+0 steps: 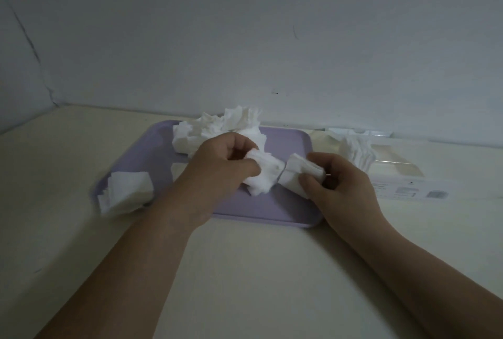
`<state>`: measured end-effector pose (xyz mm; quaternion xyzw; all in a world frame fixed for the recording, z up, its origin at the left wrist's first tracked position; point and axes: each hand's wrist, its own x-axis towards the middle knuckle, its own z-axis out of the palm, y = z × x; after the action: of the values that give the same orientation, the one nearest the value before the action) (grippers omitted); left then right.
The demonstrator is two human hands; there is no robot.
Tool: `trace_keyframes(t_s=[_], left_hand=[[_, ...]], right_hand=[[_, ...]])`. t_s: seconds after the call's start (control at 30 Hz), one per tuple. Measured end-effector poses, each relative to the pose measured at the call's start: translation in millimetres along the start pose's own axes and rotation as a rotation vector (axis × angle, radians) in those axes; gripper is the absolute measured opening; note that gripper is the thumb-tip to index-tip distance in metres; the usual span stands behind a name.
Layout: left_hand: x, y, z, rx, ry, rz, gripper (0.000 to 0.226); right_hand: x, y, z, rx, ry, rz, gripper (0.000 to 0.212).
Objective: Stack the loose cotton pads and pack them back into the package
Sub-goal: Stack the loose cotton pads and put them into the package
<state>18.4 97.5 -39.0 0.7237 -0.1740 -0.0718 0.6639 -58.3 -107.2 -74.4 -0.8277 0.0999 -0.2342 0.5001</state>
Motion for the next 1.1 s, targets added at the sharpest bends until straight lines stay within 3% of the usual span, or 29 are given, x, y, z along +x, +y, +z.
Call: trace_keyframes(t_s=[0.1, 0.2, 0.33, 0.6, 0.8, 0.9, 0.97, 1.1], left_hand=[[-3, -1, 7, -0.111, -0.124, 0.008, 0.033], [-9, -7, 18, -0.049, -0.231, 0.009, 0.047], [-10, -12, 20, 0.001, -0.152, -0.015, 0.034], [-9, -12, 22, 0.037, -0.036, -0.003, 0.037], [-7, -15, 20, 0.090, -0.021, 0.023, 0.045], [-7, -17, 21, 0.128, -0.030, 0.018, 0.058], [-8, -16, 21, 0.208, -0.039, 0.035, 0.056], [-6, -19, 18, 0.319, -0.090, 0.048, 0.042]], right_hand=[[0, -1, -1, 0.051, -0.008, 0.014, 0.036], [-1, -1, -1, 0.123, -0.042, 0.028, 0.043], [-1, -1, -1, 0.208, -0.103, 0.026, 0.048], [-2, -1, 1, 0.341, -0.157, 0.019, 0.034], [-5, -6, -2, 0.314, -0.224, -0.009, 0.034], [-11, -12, -1, 0.141, -0.296, -0.076, 0.053], [-12, -10, 3, -0.003, -0.221, -0.157, 0.050], [-7, -3, 0, -0.016, -0.234, -0.160, 0.051]])
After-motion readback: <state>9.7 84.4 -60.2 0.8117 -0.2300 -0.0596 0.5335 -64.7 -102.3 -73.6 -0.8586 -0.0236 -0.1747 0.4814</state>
